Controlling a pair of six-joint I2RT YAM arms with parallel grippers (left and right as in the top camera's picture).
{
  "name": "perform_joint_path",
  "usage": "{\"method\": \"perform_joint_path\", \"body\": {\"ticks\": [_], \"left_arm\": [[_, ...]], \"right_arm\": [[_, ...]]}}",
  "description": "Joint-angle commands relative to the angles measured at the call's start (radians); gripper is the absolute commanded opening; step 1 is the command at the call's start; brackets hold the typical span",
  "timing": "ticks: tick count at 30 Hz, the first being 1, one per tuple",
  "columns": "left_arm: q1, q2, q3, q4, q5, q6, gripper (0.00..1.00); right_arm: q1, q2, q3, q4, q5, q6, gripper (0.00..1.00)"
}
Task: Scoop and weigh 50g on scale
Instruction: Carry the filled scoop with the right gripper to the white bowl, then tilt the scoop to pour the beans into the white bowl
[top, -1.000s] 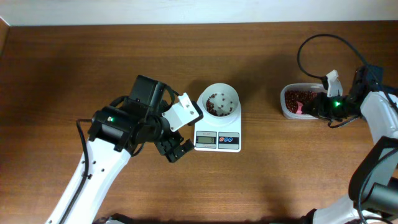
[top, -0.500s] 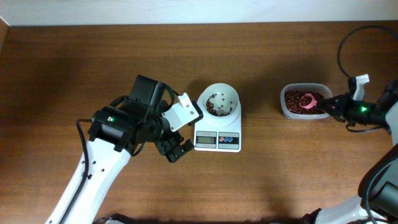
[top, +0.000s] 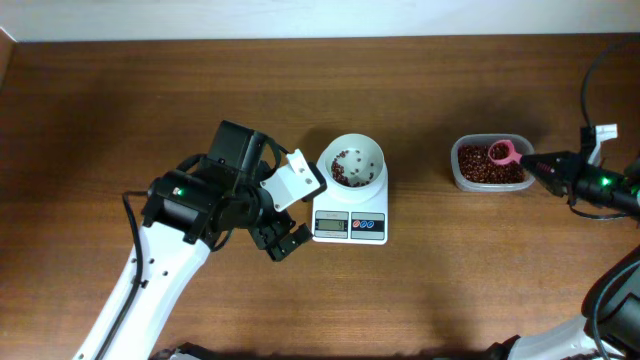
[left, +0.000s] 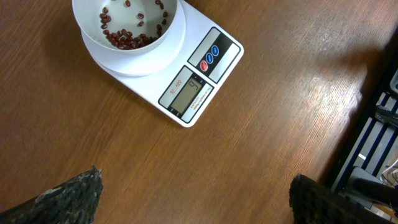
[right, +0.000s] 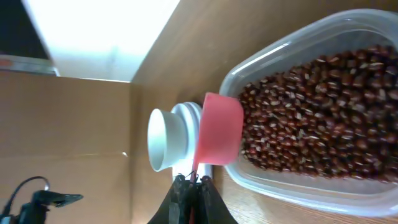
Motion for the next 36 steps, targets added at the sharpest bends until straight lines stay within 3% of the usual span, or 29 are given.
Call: {"method": "perform_joint_path", "body": {"ticks": [1, 9, 27, 36], "left_arm": [[0.003, 0.005, -0.003, 0.002, 0.014, 0.012, 0.99], [0.003, 0.005, -0.003, 0.002, 0.014, 0.012, 0.99], [0.003, 0.005, -0.003, 0.002, 0.014, 0.012, 0.99], [0.003, 0.005, -0.003, 0.002, 0.014, 0.012, 0.99]], "right_arm": [[-0.008, 0.011, -0.008, -0.007, -0.111, -0.008, 0.04], [0.030, 0.011, -0.008, -0.008, -0.199, -0.008, 0.04], [0.472, 0.011, -0.008, -0.003, -0.198, -0.007, 0.04], [0.544, 0.011, -0.008, 0.006, -0.198, -0.007, 0.04]]}}
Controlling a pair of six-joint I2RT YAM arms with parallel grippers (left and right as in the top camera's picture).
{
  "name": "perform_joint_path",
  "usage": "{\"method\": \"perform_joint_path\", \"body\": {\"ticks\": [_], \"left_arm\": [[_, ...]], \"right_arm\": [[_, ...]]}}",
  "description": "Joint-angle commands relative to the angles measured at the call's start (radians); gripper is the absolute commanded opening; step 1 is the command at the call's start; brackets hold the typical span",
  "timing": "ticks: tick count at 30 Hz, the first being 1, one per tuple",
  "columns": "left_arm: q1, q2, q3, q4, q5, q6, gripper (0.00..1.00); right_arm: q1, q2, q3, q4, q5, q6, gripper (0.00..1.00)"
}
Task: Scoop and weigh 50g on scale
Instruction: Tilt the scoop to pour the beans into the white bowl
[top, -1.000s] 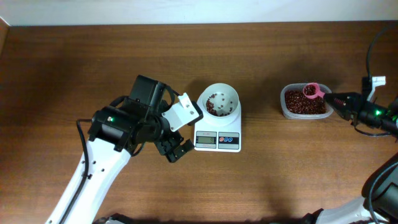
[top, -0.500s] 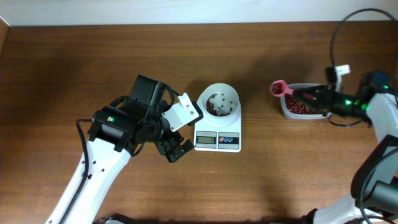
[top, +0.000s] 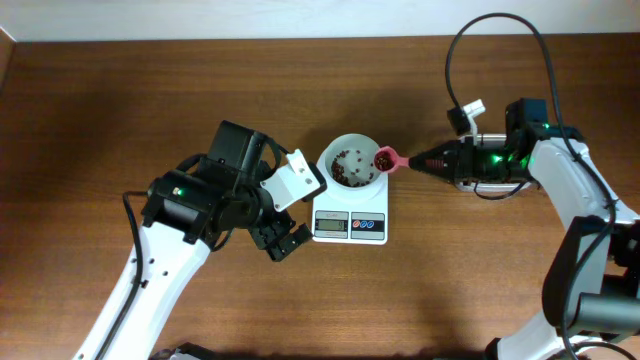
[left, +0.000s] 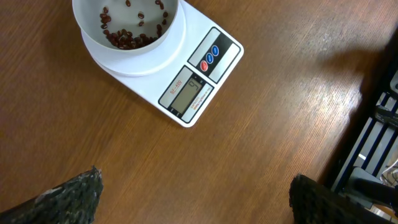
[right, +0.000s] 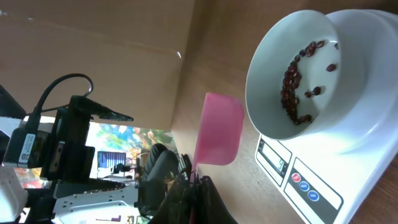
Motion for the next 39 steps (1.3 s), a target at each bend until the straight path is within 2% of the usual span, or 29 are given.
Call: {"method": "perform_joint_path", "body": {"ticks": [1, 16, 20, 24, 29, 35, 39], "left_arm": [[0.003, 0.005, -0.003, 0.002, 0.015, 0.012, 0.99], [0.003, 0.005, -0.003, 0.002, 0.014, 0.012, 0.99], [0.003, 0.005, -0.003, 0.002, 0.014, 0.012, 0.99], [0.003, 0.005, -0.003, 0.002, 0.014, 0.012, 0.99], [0.003, 0.005, -0.003, 0.002, 0.014, 0.012, 0.99], [0.003, 0.005, -0.003, 0.002, 0.014, 0.012, 0.99], [0.003, 0.005, -0.003, 0.002, 0.014, 0.012, 0.99]], "right_arm": [[0.007, 0.011, -0.008, 0.006, -0.028, -0.008, 0.04], [0.036, 0.011, -0.008, 0.114, -0.018, -0.007, 0.04], [0.062, 0.011, -0.008, 0.163, 0.052, 0.052, 0.04], [0.073, 0.011, -0.008, 0.194, 0.062, 0.051, 0.04], [0.081, 0.011, -0.008, 0.207, 0.171, 0.049, 0.04], [0.142, 0.011, -0.008, 0.328, 0.238, 0.045, 0.04], [0.192, 0.011, -0.008, 0.351, 0.385, -0.018, 0.04]]}}
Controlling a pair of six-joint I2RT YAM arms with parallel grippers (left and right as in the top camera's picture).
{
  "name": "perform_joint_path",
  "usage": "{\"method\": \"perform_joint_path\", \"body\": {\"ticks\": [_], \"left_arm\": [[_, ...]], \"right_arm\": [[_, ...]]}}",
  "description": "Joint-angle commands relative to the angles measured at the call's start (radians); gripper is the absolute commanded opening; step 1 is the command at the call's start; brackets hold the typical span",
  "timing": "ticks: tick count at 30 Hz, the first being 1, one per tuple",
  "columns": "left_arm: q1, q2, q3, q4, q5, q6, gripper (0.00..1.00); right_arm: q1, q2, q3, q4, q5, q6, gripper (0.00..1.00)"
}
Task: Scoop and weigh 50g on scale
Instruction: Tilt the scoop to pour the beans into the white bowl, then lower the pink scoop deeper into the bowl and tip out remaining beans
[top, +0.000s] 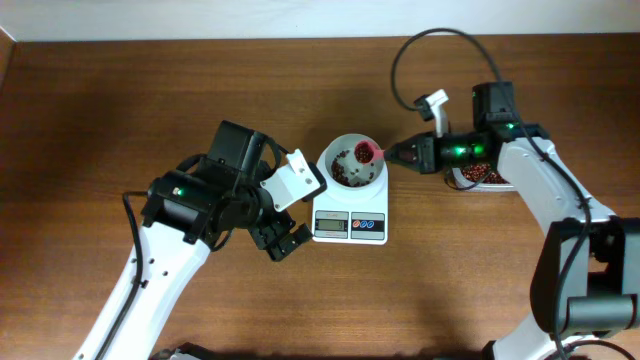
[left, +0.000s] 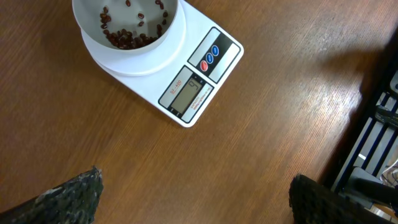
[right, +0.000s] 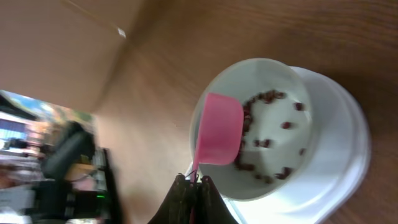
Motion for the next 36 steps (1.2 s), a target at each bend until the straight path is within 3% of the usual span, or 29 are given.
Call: {"method": "perform_joint_path", "body": {"ticks": [1, 4, 6, 9, 12, 17, 19, 21, 24, 31, 33, 34, 36], "left_arm": [[0.003, 0.005, -0.003, 0.002, 0.014, 0.012, 0.99], [0.003, 0.005, -0.003, 0.002, 0.014, 0.012, 0.99], [0.003, 0.005, -0.003, 0.002, 0.015, 0.012, 0.99], [0.003, 0.005, -0.003, 0.002, 0.014, 0.012, 0.99], [0.003, 0.005, -0.003, 0.002, 0.014, 0.012, 0.99], [0.003, 0.005, -0.003, 0.002, 0.014, 0.012, 0.99], [0.003, 0.005, -0.003, 0.002, 0.014, 0.012, 0.99], [0.003, 0.005, -0.003, 0.002, 0.015, 0.012, 0.99], [0.003, 0.005, -0.003, 0.002, 0.014, 0.012, 0.99], [0.003, 0.005, -0.003, 0.002, 0.015, 0.012, 0.99], [0.003, 0.005, -0.003, 0.002, 0.015, 0.012, 0.99], [0.003, 0.005, -0.003, 0.002, 0.014, 0.012, 0.99], [0.003, 0.005, -0.003, 0.002, 0.014, 0.012, 0.99]], "right_arm": [[0.035, 0.011, -0.007, 0.007, 0.084, -0.051, 0.04], [0.038, 0.011, -0.007, 0.019, 0.116, -0.120, 0.04], [0.038, 0.011, -0.007, 0.021, 0.183, -0.069, 0.04], [0.038, 0.011, -0.007, 0.026, 0.011, -0.142, 0.04], [0.038, 0.011, -0.007, 0.035, 0.190, -0.036, 0.04], [0.039, 0.011, -0.007, 0.037, 0.179, -0.034, 0.04], [0.039, 0.011, -0.007, 0.036, 0.090, -0.021, 0.04], [0.039, 0.011, -0.007, 0.037, -0.016, -0.117, 0.04], [0.039, 0.011, -0.007, 0.036, 0.246, 0.042, 0.04], [0.039, 0.011, -0.007, 0.051, 0.122, 0.033, 0.04], [0.039, 0.011, -0.007, 0.051, -0.037, -0.113, 0.04], [0.039, 0.011, -0.007, 0.052, 0.051, -0.105, 0.04], [0.040, 0.011, -0.007, 0.040, 0.263, 0.054, 0.04]]}}
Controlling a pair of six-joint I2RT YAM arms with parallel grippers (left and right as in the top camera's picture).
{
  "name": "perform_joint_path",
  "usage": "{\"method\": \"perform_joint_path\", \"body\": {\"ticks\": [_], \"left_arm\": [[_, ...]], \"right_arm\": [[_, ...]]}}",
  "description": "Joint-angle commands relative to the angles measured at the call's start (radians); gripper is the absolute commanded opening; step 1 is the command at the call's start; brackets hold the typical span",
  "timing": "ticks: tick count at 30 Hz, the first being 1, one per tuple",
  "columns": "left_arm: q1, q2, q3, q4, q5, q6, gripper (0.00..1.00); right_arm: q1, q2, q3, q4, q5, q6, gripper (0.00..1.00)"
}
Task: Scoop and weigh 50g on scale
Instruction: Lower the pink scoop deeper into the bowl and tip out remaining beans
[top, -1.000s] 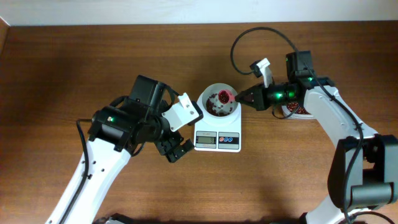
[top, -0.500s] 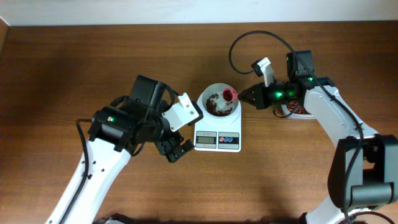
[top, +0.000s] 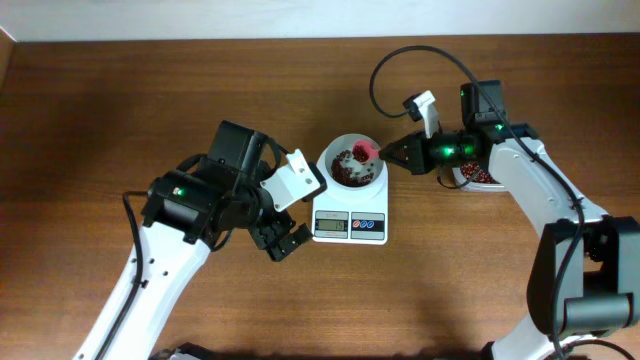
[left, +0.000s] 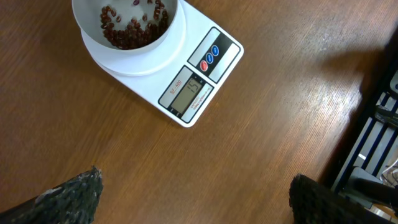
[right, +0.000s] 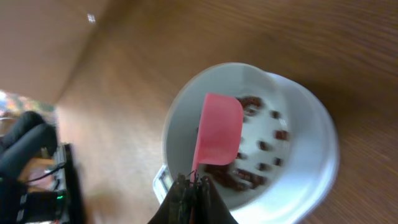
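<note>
A white bowl (top: 352, 165) with red beans stands on the white digital scale (top: 349, 226); the display (left: 188, 89) reads about 15. My right gripper (top: 397, 154) is shut on the handle of a pink scoop (top: 364, 151), tipped over the bowl's right rim. In the right wrist view the pink scoop (right: 217, 133) hangs over the bowl (right: 292, 149) with beans beneath it. My left gripper (top: 282, 240) is open over bare table just left of the scale, holding nothing; its fingertips (left: 68, 193) frame the wood.
A clear plastic tub of red beans (top: 478, 176) sits right of the scale, partly hidden by my right arm. The left arm's white housing (top: 293, 181) lies close to the bowl's left side. Wooden table (top: 460, 280) all around.
The scoop has tipped further over the bowl and more beans lie in it. The scale display now shows a reading near 15. The left arm has not moved.
My right gripper held the pink scoop in the bean tub at the far right. Then it carried the filled scoop to the bowl's right rim, then over the bowl. Now the scoop is tipped and the bean heap has grown. The left gripper stayed open throughout.
</note>
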Motion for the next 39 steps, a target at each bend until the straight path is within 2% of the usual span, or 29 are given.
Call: {"method": "perform_joint_path", "body": {"ticks": [1, 7, 9, 10, 12, 13, 15, 20, 21, 22, 23, 25, 28, 32, 35, 39], "left_arm": [[0.003, 0.005, -0.003, 0.002, 0.014, 0.012, 0.99], [0.003, 0.005, -0.003, 0.002, 0.014, 0.012, 0.99], [0.003, 0.005, -0.003, 0.002, 0.015, 0.012, 0.99], [0.003, 0.005, -0.003, 0.002, 0.014, 0.012, 0.99], [0.003, 0.005, -0.003, 0.002, 0.014, 0.012, 0.99], [0.003, 0.005, -0.003, 0.002, 0.014, 0.012, 0.99], [0.003, 0.005, -0.003, 0.002, 0.014, 0.012, 0.99], [0.003, 0.005, -0.003, 0.002, 0.014, 0.012, 0.99], [0.003, 0.005, -0.003, 0.002, 0.014, 0.012, 0.99], [0.003, 0.005, -0.003, 0.002, 0.015, 0.012, 0.99], [0.003, 0.005, -0.003, 0.002, 0.014, 0.012, 0.99], [0.003, 0.005, -0.003, 0.002, 0.014, 0.012, 0.99], [0.003, 0.005, -0.003, 0.002, 0.014, 0.012, 0.99], [0.003, 0.005, -0.003, 0.002, 0.015, 0.012, 0.99], [0.003, 0.005, -0.003, 0.002, 0.015, 0.012, 0.99], [0.003, 0.005, -0.003, 0.002, 0.014, 0.012, 0.99]], "right_arm": [[0.005, 0.010, -0.007, -0.015, 0.131, 0.077, 0.04], [0.005, 0.010, -0.006, -0.001, 0.044, 0.062, 0.04], [0.005, 0.010, -0.006, -0.001, -0.209, -0.086, 0.04], [0.005, 0.010, -0.006, 0.007, -0.149, -0.093, 0.04], [0.011, 0.010, -0.006, -0.005, 0.172, 0.122, 0.04], [0.015, 0.010, -0.006, -0.018, 0.170, 0.106, 0.04], [0.026, 0.010, -0.006, -0.020, 0.094, 0.042, 0.04], [0.031, 0.010, -0.003, -0.005, -0.008, 0.042, 0.04], [0.031, 0.007, -0.003, -0.005, -0.154, -0.010, 0.04], [0.031, 0.006, -0.003, -0.004, -0.203, -0.094, 0.04], [0.031, 0.006, -0.003, 0.002, -0.070, -0.059, 0.04], [0.040, 0.006, -0.003, -0.016, 0.221, 0.130, 0.04], [0.070, 0.004, 0.000, -0.031, 0.140, 0.036, 0.04], [0.088, -0.019, 0.037, -0.036, 0.145, 0.005, 0.04], [0.104, -0.058, 0.053, -0.052, 0.208, -0.028, 0.04], [0.161, -0.142, 0.056, -0.118, 0.425, -0.116, 0.04]]}}
